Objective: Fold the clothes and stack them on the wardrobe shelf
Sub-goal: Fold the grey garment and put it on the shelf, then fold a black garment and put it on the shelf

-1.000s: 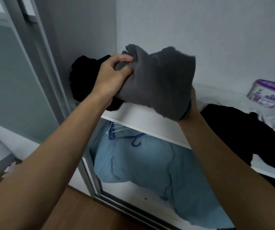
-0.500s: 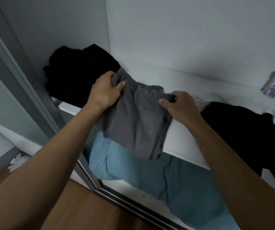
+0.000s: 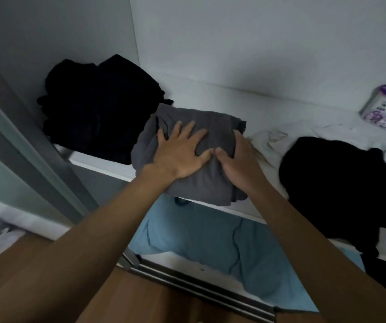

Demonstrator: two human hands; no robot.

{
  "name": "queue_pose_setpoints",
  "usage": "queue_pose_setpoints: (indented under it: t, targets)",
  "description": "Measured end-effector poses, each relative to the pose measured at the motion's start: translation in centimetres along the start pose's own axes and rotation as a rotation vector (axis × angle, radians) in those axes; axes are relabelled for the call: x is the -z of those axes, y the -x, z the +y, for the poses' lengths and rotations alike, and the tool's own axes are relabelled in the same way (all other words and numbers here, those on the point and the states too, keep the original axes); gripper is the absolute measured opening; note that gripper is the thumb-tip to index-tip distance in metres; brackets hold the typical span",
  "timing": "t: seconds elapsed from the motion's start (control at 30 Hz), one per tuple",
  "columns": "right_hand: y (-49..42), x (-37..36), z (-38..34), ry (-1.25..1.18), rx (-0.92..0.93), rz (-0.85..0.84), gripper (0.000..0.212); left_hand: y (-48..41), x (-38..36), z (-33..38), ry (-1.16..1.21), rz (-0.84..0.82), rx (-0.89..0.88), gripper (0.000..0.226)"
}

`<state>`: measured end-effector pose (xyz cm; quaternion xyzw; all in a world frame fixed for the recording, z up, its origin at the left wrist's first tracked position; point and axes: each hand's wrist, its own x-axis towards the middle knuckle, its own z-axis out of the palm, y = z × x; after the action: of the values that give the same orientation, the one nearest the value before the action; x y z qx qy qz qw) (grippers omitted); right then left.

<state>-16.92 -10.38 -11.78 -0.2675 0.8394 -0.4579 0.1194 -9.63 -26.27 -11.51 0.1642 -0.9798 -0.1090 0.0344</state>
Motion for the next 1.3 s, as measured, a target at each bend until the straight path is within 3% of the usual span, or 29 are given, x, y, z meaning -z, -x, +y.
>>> queue_pose_setpoints:
  t: [0.17,0.27,0.37,0.43,0.53,0.63,0.7,0.77,0.9,1.0,1.2,1.3]
  targets:
    - [-3.1,-0.8,-1.7,0.044,-0.054,0.058,0.056,-4.6,-0.1,-1.6,-0.048,0.017,-0.011,0.072]
    - [-3.0,0.5,-1.6,0.221,-0.023,0.077,0.053,-6.2,-0.6,-1.7,-0.052,0.074,-0.041,0.073]
    - [0.0,5.2,0.2,0.426,-0.005,0.397,0.054,-7.4,-0.9,-1.5,-0.034,0.139,-0.073,0.071]
    - [2.8,8.7,2.4,0.583,-0.166,0.528,0.07,-7.8,-1.1,-1.5,-0.027,0.176,-0.078,0.068]
    - [5.9,10.3,5.2,0.727,-0.432,0.425,0.08,-7.4,-1.4,-1.0,-0.04,0.242,-0.083,0.062]
    - [6.3,9.6,6.4,0.989,-0.378,0.333,0.058,-5.9,-1.5,-0.3,0.04,0.338,-0.095,0.049]
    - [5.9,10.1,6.4,0.985,-0.36,0.301,0.043,-4.3,-1.5,0.7,0.177,0.396,-0.087,0.041]
    - [5.8,11.2,6.0,0.772,-0.354,0.346,0.037,-2.3,-1.4,1.9,0.349,0.419,-0.079,0.039]
    - [7.5,14.3,2.7,-0.126,-0.268,0.674,0.022,1.6,-1.0,4.7,0.532,0.468,-0.194,0.045]
    - [10.6,17.4,0.7,-0.638,-0.221,0.734,0.021,4.3,-1.2,8.1,0.695,0.321,-0.373,0.051]
    - [20.4,20.2,-1.1,-1.111,-0.113,0.594,0.036,8.9,-2.9,19.1,0.818,-0.219,-0.507,0.106]
    - [25.6,20.8,-0.7,-1.254,-0.124,0.527,0.038,11.4,-3.7,24.3,0.877,-0.154,-0.443,0.105]
